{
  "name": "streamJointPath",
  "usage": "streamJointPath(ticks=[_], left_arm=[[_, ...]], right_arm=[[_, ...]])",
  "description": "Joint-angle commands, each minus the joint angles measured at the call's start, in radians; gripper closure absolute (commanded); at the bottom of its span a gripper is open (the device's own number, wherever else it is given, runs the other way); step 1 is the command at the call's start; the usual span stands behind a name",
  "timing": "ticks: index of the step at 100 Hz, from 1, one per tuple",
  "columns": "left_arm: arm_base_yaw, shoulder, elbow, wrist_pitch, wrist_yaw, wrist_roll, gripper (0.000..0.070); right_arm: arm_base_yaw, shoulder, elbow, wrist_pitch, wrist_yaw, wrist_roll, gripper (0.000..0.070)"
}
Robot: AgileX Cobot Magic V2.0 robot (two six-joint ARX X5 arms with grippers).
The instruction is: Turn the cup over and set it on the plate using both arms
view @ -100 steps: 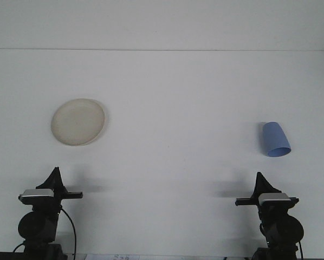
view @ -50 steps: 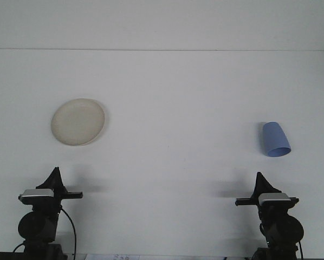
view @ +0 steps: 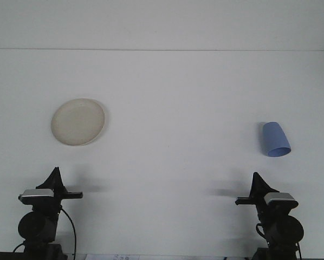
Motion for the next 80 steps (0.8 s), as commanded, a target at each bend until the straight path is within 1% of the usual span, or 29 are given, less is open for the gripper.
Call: streamJointPath(ticks=[1, 5, 9, 18, 20, 22, 24, 31, 33, 36, 42, 56, 64, 70, 80], left_arm=[[0.001, -0.002, -0.019, 0.010, -0.004, 0.005, 0.0687], [0.001, -0.002, -0.019, 0.010, -0.004, 0.005, 0.0687], [0.001, -0.002, -0.019, 0.010, -0.004, 0.005, 0.0687], [0.001, -0.002, -0.019, 0.010, -0.004, 0.005, 0.0687], [0.001, -0.002, -0.019, 0.010, -0.004, 0.005, 0.0687], [0.001, -0.002, -0.019, 0.010, -0.004, 0.005, 0.0687], [0.001, -0.002, -0.019, 0.010, -0.004, 0.005, 0.0687], [0.001, -0.002, -0.019, 0.010, -0.004, 0.005, 0.0687], [0.001, -0.002, -0.019, 0.010, -0.004, 0.005, 0.0687], [0.001, -0.002, -0.019, 0.010, -0.004, 0.005, 0.0687], [0.001, -0.002, -0.019, 0.010, -0.004, 0.005, 0.0687], [0.001, -0.002, -0.019, 0.010, -0.004, 0.005, 0.0687], [0.001, -0.002, -0.019, 0.010, -0.004, 0.005, 0.0687], [0.001, -0.002, -0.019, 0.010, -0.004, 0.005, 0.0687], [0.001, -0.002, -0.019, 0.010, -0.004, 0.005, 0.0687]], right_arm=[[0.001, 0.000, 0.000, 0.045, 0.003, 0.116, 0.0696], [0.001, 0.000, 0.013, 0.060, 0.006, 0.156, 0.0697], [0.001, 0.000, 0.044, 0.053, 0.032, 0.175, 0.0697], [0.001, 0.029, 0.144, 0.001, 0.086, 0.159, 0.0691], [0.001, 0.041, 0.171, -0.011, 0.092, 0.140, 0.0671], [0.001, 0.055, 0.200, -0.027, 0.098, 0.122, 0.0636], [0.001, 0.070, 0.229, -0.045, 0.103, 0.104, 0.0585], [0.001, 0.143, 0.340, -0.107, 0.118, 0.027, 0.0347], [0.001, 0.167, 0.372, -0.128, 0.126, 0.007, 0.0292], [0.001, 0.204, 0.419, -0.164, 0.135, -0.022, 0.0249], [0.000, 0.280, 0.513, -0.248, 0.166, -0.089, 0.0245], [-0.001, 0.436, 0.675, -0.387, 0.324, -0.246, 0.0245], [-0.005, 0.512, 0.719, -0.417, 0.391, -0.317, 0.0245], [-0.019, 0.569, 0.730, -0.431, 0.417, -0.342, 0.0245], [-0.062, 0.668, 0.729, -0.462, 0.404, -0.344, 0.0245]])
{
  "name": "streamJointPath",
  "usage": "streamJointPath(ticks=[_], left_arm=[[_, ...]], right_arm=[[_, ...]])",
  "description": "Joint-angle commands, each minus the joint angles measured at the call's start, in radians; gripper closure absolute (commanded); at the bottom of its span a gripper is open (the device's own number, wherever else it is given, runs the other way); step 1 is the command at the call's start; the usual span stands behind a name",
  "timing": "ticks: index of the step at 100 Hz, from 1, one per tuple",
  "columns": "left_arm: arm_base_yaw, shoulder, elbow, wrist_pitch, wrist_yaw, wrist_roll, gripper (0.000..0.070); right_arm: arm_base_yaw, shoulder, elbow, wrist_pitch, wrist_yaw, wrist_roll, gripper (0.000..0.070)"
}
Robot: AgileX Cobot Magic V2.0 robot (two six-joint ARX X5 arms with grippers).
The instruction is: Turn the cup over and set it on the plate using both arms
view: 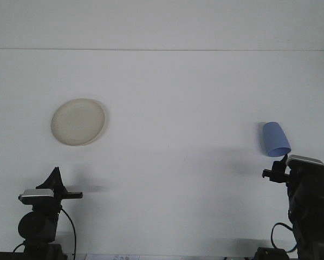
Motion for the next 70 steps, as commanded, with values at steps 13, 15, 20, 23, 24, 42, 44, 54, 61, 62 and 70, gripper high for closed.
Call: streamJointPath(ticks=[13, 15, 20, 23, 24, 42, 44, 54, 61, 62, 70], left_arm=[[0.001, -0.002, -0.019, 0.010, -0.004, 0.005, 0.0687], [0.001, -0.002, -0.019, 0.010, -0.004, 0.005, 0.0687], [0.001, -0.002, -0.019, 0.010, -0.004, 0.005, 0.0687], [0.001, -0.002, -0.019, 0.010, -0.004, 0.005, 0.0687], [0.001, -0.002, -0.019, 0.010, -0.004, 0.005, 0.0687], [0.001, -0.002, -0.019, 0.010, -0.004, 0.005, 0.0687], [0.001, -0.002, -0.019, 0.010, -0.004, 0.005, 0.0687], [0.001, -0.002, -0.019, 0.010, -0.004, 0.005, 0.0687], [0.001, -0.002, -0.019, 0.010, -0.004, 0.005, 0.0687], [0.001, -0.002, -0.019, 0.010, -0.004, 0.005, 0.0687], [0.001, -0.002, -0.019, 0.010, -0.004, 0.005, 0.0687]], right_arm=[[-0.094, 0.193, 0.004, -0.001, -0.036, -0.053, 0.0245], [-0.108, 0.212, 0.004, 0.005, -0.043, -0.058, 0.0245], [-0.143, 0.259, 0.003, 0.021, -0.072, -0.075, 0.0245], [-0.166, 0.286, 0.002, 0.034, -0.092, -0.084, 0.0246], [-0.172, 0.294, 0.001, 0.037, -0.100, -0.086, 0.0246], [-0.272, 0.413, -0.043, 0.164, -0.202, -0.119, 0.0249], [-0.280, 0.423, -0.050, 0.178, -0.209, -0.125, 0.0250], [-0.307, 0.469, -0.090, 0.267, -0.241, -0.143, 0.0252], [-0.317, 0.492, -0.119, 0.353, -0.258, -0.155, 0.0254], [-0.318, 0.495, -0.123, 0.365, -0.261, -0.156, 0.0255], [-0.320, 0.522, -0.151, 0.459, -0.287, -0.163, 0.0280]])
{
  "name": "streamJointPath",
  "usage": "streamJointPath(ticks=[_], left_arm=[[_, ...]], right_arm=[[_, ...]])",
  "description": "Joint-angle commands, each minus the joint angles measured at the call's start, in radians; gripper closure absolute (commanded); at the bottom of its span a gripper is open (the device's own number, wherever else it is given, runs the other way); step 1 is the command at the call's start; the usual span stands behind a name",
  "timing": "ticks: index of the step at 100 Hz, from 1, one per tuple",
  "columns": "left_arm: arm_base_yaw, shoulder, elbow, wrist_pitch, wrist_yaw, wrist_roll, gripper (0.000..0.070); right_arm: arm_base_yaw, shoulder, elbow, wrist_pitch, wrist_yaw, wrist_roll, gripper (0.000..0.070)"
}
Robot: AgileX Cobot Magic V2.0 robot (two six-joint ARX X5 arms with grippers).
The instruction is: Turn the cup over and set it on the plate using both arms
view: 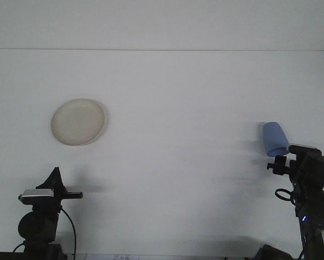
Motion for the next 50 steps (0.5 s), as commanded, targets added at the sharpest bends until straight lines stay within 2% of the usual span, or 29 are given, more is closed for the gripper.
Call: streamJointPath(ticks=[1, 10, 24, 40, 50], left_arm=[[0.001, -0.002, -0.019, 0.010, -0.004, 0.005, 0.0687], [0.001, -0.002, -0.019, 0.010, -0.004, 0.005, 0.0687], [0.001, -0.002, -0.019, 0.010, -0.004, 0.005, 0.0687], [0.001, -0.002, -0.019, 0.010, -0.004, 0.005, 0.0687], [0.001, -0.002, -0.019, 0.010, -0.004, 0.005, 0.0687]], right_arm=[[-0.006, 0.027, -0.008, 0.082, -0.016, -0.025, 0.0285], [-0.010, 0.073, -0.025, 0.163, -0.022, -0.043, 0.0295], [-0.021, 0.156, -0.026, 0.271, -0.082, -0.044, 0.0295], [-0.027, 0.266, -0.026, 0.415, -0.096, -0.047, 0.0295], [-0.027, 0.332, -0.026, 0.502, -0.140, -0.047, 0.0295]])
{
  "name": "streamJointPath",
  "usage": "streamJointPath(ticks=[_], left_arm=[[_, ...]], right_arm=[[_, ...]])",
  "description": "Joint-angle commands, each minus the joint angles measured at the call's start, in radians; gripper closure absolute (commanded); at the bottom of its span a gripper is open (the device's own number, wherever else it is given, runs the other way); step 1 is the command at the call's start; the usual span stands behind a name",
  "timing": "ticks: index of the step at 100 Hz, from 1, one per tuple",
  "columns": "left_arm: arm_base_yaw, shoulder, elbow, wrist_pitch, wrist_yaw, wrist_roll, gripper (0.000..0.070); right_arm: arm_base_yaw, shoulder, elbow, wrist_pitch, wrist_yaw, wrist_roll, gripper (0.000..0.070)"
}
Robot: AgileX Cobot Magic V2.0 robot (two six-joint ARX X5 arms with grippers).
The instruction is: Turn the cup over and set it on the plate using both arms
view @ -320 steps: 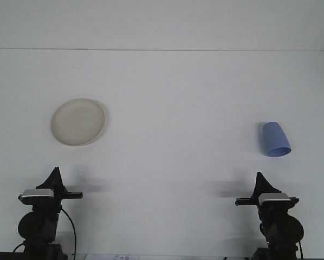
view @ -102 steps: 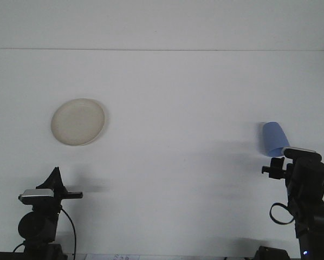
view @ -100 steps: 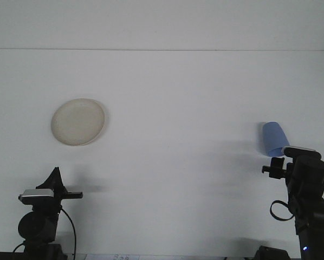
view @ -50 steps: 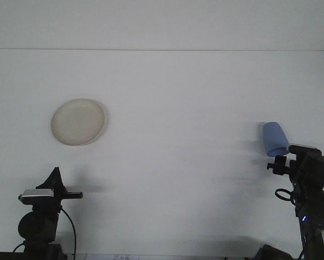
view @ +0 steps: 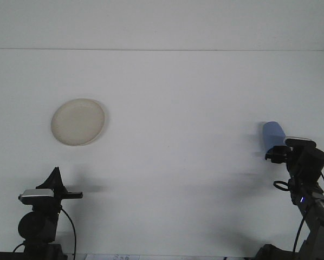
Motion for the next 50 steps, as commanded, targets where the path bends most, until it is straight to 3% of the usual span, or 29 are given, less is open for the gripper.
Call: streamJointPath(ticks=[1, 15, 37, 41, 50], left_arm=[[0.001, -0.002, -0.019, 0.010, -0.004, 0.005, 0.0687], [0.001, -0.002, -0.019, 0.010, -0.004, 0.005, 0.0687], [0.001, -0.002, -0.019, 0.010, -0.004, 0.005, 0.0687], [0.001, -0.002, -0.019, 0.010, -0.004, 0.005, 0.0687], [0.001, -0.002, -0.019, 0.010, -0.004, 0.005, 0.0687]], right_arm=[[-0.005, 0.045, 0.001, 0.055, -0.029, -0.009, 0.0295], [-0.003, 0.119, 0.001, 0.166, -0.068, -0.005, 0.0317], [-0.002, 0.163, 0.001, 0.243, -0.082, 0.025, 0.0662], [-0.002, 0.162, 0.001, 0.254, -0.082, 0.028, 0.0697], [-0.002, 0.158, 0.002, 0.277, -0.081, 0.060, 0.0697]])
